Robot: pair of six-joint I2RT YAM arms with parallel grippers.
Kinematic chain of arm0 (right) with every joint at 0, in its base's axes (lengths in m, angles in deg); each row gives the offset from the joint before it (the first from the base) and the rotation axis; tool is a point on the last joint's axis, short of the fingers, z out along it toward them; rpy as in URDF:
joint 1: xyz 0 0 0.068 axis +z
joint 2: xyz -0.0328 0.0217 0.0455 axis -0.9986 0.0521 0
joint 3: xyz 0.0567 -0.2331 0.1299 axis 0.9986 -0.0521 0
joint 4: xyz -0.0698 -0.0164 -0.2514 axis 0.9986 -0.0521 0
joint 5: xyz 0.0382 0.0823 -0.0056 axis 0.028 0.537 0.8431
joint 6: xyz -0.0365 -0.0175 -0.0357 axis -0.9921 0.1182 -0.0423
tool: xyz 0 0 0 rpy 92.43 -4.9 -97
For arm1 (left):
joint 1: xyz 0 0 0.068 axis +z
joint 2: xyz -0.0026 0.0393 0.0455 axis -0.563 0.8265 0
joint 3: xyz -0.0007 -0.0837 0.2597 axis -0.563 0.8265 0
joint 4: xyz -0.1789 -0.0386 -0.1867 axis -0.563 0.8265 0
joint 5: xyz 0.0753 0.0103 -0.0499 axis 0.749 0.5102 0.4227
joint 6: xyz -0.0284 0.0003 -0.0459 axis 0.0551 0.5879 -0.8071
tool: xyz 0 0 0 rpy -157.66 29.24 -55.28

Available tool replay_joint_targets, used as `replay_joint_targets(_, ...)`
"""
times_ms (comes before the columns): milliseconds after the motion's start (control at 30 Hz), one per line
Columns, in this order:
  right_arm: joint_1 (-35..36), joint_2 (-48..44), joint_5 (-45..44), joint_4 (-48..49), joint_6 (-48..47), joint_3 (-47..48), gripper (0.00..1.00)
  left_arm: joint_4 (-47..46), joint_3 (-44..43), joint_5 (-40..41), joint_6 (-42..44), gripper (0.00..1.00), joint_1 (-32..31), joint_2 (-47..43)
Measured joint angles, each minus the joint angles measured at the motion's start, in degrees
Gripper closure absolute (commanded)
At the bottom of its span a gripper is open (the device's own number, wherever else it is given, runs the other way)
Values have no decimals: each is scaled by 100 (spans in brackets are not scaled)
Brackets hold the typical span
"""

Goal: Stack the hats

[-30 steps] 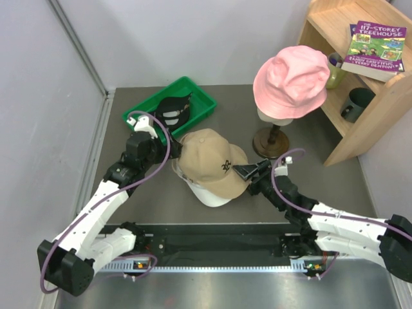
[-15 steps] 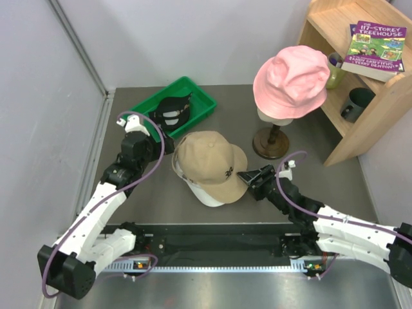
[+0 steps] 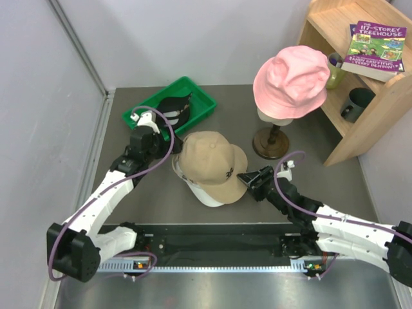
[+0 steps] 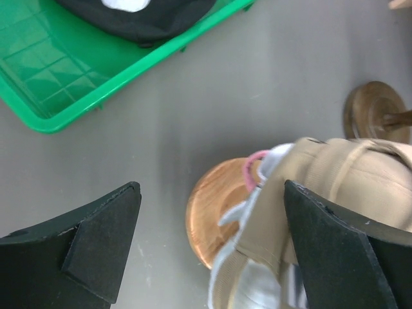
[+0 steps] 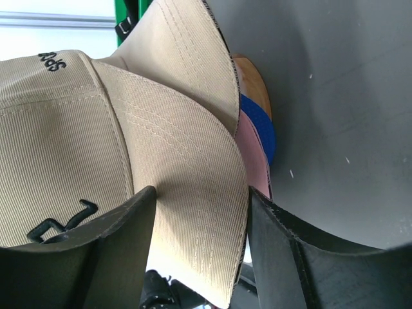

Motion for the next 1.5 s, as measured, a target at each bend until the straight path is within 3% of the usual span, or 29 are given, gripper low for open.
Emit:
replay_joint_targets(567,-87,146,59,-273,-205,164,40,396,-7,208,-85,4,61,201)
replay_joint_targets(933,-138,273,111,-800,-756,680,18,553,-37,323,-81,2,72,221)
replay_joint_targets(1100,-149,173,-48,-1456,-883,817,9,885,-439,479,-57,1,72,326)
replay_joint_targets(1500,-162,-767,-791,-2695,-1233,1010,8,1300,-1888,1165,289,1,199,820)
